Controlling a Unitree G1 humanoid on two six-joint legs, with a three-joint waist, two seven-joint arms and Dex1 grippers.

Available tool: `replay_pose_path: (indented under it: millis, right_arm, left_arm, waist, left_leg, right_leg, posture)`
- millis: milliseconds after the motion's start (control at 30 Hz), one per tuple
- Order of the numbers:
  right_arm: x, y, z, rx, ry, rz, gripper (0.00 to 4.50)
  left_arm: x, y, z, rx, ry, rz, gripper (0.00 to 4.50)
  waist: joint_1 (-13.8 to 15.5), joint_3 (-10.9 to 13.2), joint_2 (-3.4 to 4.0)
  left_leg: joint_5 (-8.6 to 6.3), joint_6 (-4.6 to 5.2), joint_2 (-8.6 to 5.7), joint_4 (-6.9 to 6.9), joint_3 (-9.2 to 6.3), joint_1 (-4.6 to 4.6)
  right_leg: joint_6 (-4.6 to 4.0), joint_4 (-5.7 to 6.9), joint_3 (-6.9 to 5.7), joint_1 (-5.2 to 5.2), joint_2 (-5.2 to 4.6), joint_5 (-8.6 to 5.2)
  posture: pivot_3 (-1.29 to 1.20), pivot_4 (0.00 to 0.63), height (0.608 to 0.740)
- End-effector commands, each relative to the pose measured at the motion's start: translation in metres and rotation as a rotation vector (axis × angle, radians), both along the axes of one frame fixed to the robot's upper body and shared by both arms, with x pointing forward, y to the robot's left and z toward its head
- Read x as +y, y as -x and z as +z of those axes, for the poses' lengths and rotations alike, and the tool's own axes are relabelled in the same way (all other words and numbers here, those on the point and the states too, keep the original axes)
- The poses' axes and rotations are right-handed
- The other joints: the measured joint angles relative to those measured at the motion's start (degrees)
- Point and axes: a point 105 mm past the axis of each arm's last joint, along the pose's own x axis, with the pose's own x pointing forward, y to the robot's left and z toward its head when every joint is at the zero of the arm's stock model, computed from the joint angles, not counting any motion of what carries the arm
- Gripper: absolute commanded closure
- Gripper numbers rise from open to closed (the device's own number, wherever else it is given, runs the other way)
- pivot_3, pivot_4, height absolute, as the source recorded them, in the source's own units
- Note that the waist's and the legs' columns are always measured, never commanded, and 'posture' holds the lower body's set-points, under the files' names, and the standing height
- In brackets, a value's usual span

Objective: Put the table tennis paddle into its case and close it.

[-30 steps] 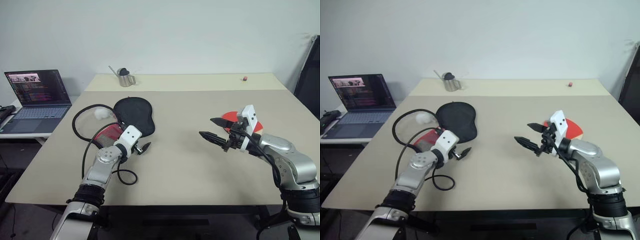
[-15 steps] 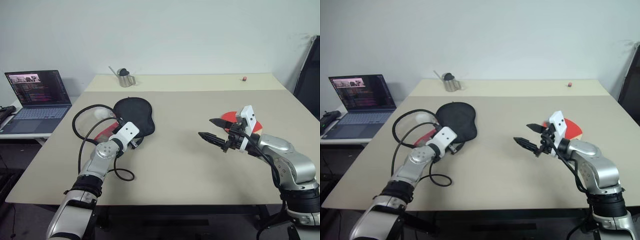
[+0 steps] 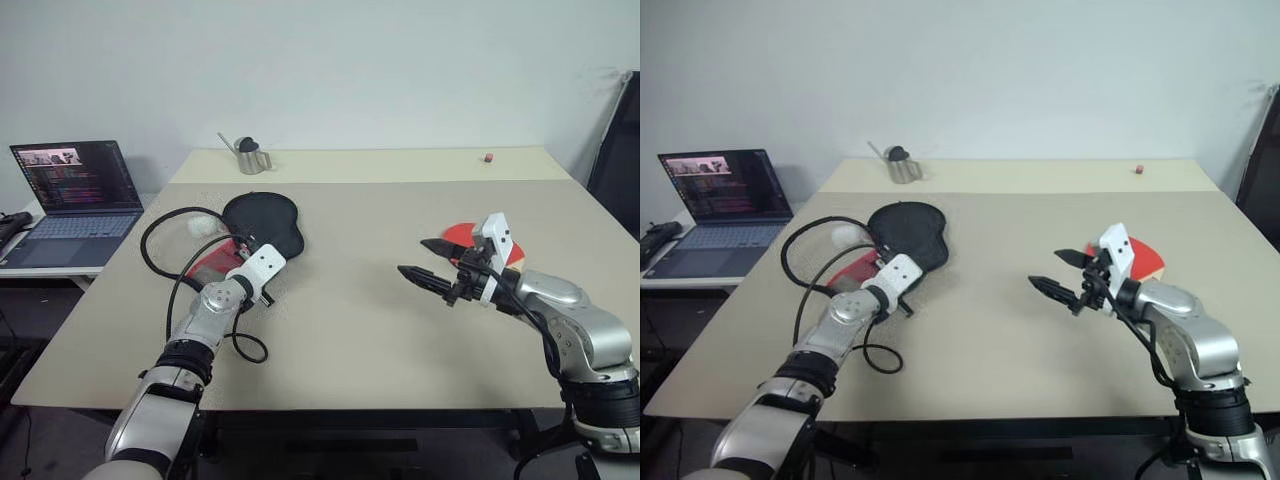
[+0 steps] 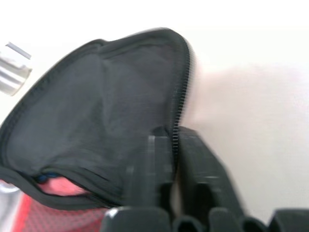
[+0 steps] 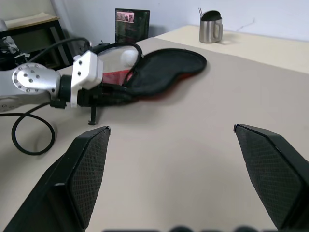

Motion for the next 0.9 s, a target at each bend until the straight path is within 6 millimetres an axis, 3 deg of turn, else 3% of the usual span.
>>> replay_pose_path:
  millis: [33, 133, 233, 367, 600, 900]
  right_arm:
    - [-0.002, 0.003, 0.014, -0.056, -0.016, -0.004, 0.0]
    - [-0.002, 0.003, 0.013, -0.056, -0.016, -0.006, 0.0]
    - [-0.004, 0.003, 0.014, -0.055, -0.015, -0.008, 0.0]
    - [-0.006, 0.007, 0.015, -0.05, -0.008, 0.003, 0.0]
    - [-0.015, 0.012, 0.017, -0.045, 0.021, 0.008, 0.0]
    - [-0.018, 0.016, 0.018, -0.047, 0.024, -0.004, 0.0]
  left_arm:
    - [0.005, 0.0, 0.001, -0.009, -0.009, 0.01, 4.48]
    - [-0.001, 0.004, 0.0, -0.005, 0.002, -0.031, 4.48]
    - [-0.024, 0.017, -0.001, 0.013, 0.033, -0.166, 4.48]
    - [-0.059, 0.046, -0.004, 0.07, 0.067, -0.37, 4.48]
    - [-0.099, 0.088, -0.005, 0.164, 0.093, -0.585, 4.48]
    - [-0.138, 0.11, -0.003, 0.217, 0.133, -0.745, 4.48]
  waist:
    - [-0.03, -0.01, 0.0]
    - [-0.03, -0.01, 0.0]
    - [-0.06, -0.01, 0.0]
    - [0.01, -0.01, 0.0]
    - [0.16, -0.01, 0.0]
    - [0.18, -0.01, 0.0]
  left_leg:
    - [0.0, 0.0, 0.01, 0.0, 0.0, 0.01]
    - [0.0, 0.0, 0.01, -0.01, -0.01, 0.01]
    - [0.0, 0.0, 0.01, -0.01, 0.02, 0.0]
    - [-0.01, -0.01, -0.01, -0.03, 0.01, -0.06]
    - [-0.03, 0.05, 0.0, -0.02, -0.03, -0.08]
    - [-0.1, 0.17, 0.01, -0.01, 0.0, -0.06]
  right_leg:
    - [0.0, 0.0, 0.0, 0.0, 0.0, 0.0]
    - [0.0, 0.01, -0.01, 0.0, 0.01, 0.0]
    - [0.0, -0.02, 0.03, 0.0, 0.0, 0.0]
    - [0.0, -0.16, 0.02, -0.02, -0.03, 0.0]
    - [-0.01, -0.15, -0.01, 0.01, -0.03, 0.0]
    - [0.0, -0.16, -0.01, 0.03, -0.01, 0.0]
  posture:
    - [0.0, 0.15, 0.74]
    - [0.0, 0.15, 0.74]
    - [0.0, 0.15, 0.74]
    - [0.0, 0.15, 0.74]
    - [0.0, 0.15, 0.74]
    - [0.0, 0.15, 0.74]
